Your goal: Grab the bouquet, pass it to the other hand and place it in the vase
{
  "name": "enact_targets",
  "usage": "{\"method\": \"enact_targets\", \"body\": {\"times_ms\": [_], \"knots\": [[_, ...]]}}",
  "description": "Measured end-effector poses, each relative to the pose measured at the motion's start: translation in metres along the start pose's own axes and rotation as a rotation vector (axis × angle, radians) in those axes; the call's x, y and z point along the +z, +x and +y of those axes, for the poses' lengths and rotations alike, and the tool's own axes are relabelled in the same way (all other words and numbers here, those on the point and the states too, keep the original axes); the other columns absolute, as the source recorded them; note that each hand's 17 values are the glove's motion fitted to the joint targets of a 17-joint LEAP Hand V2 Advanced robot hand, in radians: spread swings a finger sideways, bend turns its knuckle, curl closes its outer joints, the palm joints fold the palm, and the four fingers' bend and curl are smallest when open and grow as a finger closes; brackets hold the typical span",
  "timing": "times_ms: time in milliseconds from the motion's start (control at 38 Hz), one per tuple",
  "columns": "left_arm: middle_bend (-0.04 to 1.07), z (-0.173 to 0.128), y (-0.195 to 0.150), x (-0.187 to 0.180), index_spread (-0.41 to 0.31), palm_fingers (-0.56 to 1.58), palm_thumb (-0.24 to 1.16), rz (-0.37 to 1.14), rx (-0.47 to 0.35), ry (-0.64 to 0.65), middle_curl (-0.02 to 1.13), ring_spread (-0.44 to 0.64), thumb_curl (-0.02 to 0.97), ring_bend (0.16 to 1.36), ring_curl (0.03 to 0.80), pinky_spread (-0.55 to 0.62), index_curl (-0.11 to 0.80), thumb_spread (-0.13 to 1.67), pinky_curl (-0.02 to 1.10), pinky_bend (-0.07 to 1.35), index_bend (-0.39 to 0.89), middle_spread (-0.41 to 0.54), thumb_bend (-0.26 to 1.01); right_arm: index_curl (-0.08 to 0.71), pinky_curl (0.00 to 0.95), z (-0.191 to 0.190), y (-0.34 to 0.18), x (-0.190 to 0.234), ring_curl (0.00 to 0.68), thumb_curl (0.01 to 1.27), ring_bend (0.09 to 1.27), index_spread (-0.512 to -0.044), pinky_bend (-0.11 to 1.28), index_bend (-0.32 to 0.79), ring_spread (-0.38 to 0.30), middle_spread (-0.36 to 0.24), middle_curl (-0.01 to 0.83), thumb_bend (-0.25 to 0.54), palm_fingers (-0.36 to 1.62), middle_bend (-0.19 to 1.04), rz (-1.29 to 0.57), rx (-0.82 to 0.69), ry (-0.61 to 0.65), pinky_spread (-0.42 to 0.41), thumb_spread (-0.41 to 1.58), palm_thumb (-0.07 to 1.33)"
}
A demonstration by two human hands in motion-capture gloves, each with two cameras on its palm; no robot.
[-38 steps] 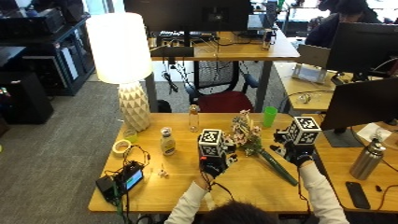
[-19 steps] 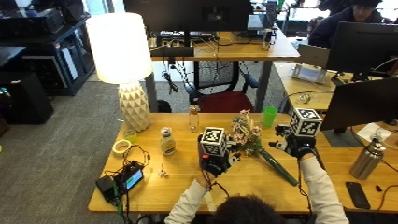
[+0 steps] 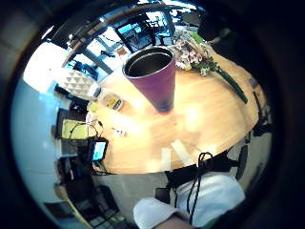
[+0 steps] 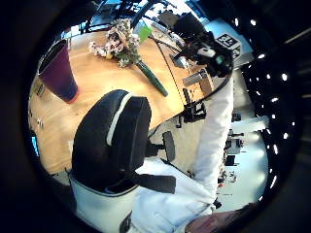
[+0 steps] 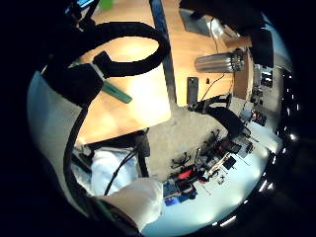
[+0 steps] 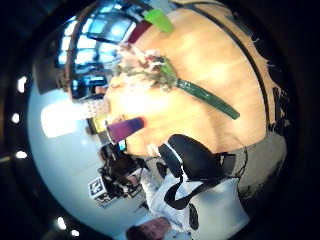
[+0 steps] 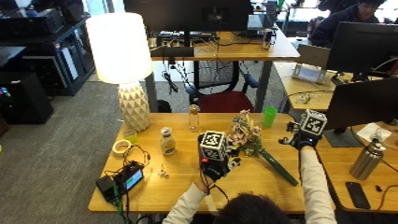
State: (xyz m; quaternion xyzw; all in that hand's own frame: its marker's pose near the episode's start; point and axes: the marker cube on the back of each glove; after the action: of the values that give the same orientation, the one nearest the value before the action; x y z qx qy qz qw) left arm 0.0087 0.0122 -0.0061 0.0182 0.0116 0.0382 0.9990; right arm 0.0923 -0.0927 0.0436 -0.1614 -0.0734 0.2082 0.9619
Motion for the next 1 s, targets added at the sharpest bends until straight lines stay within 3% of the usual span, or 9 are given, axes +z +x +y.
{"method": "enact_targets", "body": {"times_ms": [105,211,343,580,685,738,817,1001], "knots": [[0.16,-0.002,-0.004,0.007,-0.068,0.41,0.19,-0.002,0.007,-0.003,0.26,0.12,0.207,0.52,0.302,0.22,0.324,1.20,0.33,0.33,0.16,0.083,-0.02,0.048,0.372,0.020,0.005,0.047,0.362,0.27,0.71,-0.132,0.79,0.03,0.001,0.030,0.367,0.001,0.59,0.34,0.008,0.067,-0.193,0.128,1.01,0.51],[0.16,-0.003,-0.003,0.011,-0.068,0.41,0.19,0.001,0.007,-0.014,0.26,0.12,0.212,0.52,0.305,0.23,0.328,1.20,0.33,0.33,0.16,0.084,-0.02,0.052,0.370,0.055,-0.003,0.078,0.363,0.29,0.71,-0.138,0.78,0.04,-0.040,0.010,0.379,0.001,0.61,0.36,0.036,0.005,-0.265,0.106,1.00,0.56],[0.16,-0.009,-0.007,0.020,-0.067,0.40,0.19,-0.010,0.000,-0.032,0.27,0.13,0.218,0.52,0.308,0.23,0.333,1.20,0.34,0.33,0.16,0.084,-0.02,0.070,0.365,0.051,-0.002,0.121,0.365,0.31,0.69,-0.156,0.76,0.08,-0.072,-0.017,0.391,0.004,0.63,0.37,0.058,0.000,-0.359,0.080,0.98,0.64],[0.16,-0.010,-0.007,0.026,-0.067,0.40,0.19,0.015,0.003,-0.064,0.28,0.13,0.225,0.52,0.312,0.23,0.339,1.20,0.35,0.33,0.16,0.085,-0.02,0.097,0.351,0.027,0.008,0.155,0.366,0.33,0.67,-0.181,0.70,0.09,-0.130,-0.062,0.416,-0.006,0.71,0.41,0.208,0.103,-0.216,0.027,0.94,0.73],[0.16,-0.013,-0.010,0.030,-0.067,0.40,0.18,0.023,-0.005,-0.060,0.28,0.13,0.228,0.53,0.313,0.23,0.342,1.20,0.35,0.33,0.16,0.085,-0.02,0.133,0.330,0.031,0.004,0.160,0.366,0.35,0.66,-0.193,0.64,0.13,-0.158,-0.088,0.436,0.009,0.87,0.45,0.199,0.095,-0.248,-0.028,0.93,0.81],[0.16,-0.010,-0.009,0.026,-0.067,0.40,0.18,0.023,-0.016,-0.063,0.28,0.13,0.229,0.53,0.314,0.23,0.343,1.20,0.35,0.33,0.16,0.085,-0.02,0.155,0.322,0.034,-0.001,0.163,0.370,0.38,0.69,-0.201,0.63,0.18,-0.173,-0.101,0.442,0.059,1.14,0.45,0.185,0.066,-0.282,-0.127,0.92,0.91],[0.16,-0.013,-0.014,0.031,-0.067,0.41,0.18,0.012,-0.028,-0.079,0.28,0.13,0.231,0.52,0.313,0.23,0.346,1.20,0.35,0.33,0.17,0.086,-0.02,0.199,0.343,0.038,-0.006,0.165,0.396,0.41,0.68,-0.198,0.64,0.19,-0.182,-0.095,0.455,0.059,1.17,0.43,0.165,0.059,-0.305,-0.188,0.88,0.96],[0.16,-0.016,-0.019,0.032,-0.067,0.41,0.18,0.024,-0.046,-0.105,0.29,0.13,0.234,0.52,0.313,0.23,0.349,1.19,0.35,0.33,0.16,0.085,-0.02,0.275,0.353,0.020,-0.002,0.162,0.433,0.50,0.68,-0.204,0.59,0.21,-0.223,-0.103,0.479,0.031,1.23,0.40,0.070,0.047,-0.092,-0.272,0.68,1.02]]}}
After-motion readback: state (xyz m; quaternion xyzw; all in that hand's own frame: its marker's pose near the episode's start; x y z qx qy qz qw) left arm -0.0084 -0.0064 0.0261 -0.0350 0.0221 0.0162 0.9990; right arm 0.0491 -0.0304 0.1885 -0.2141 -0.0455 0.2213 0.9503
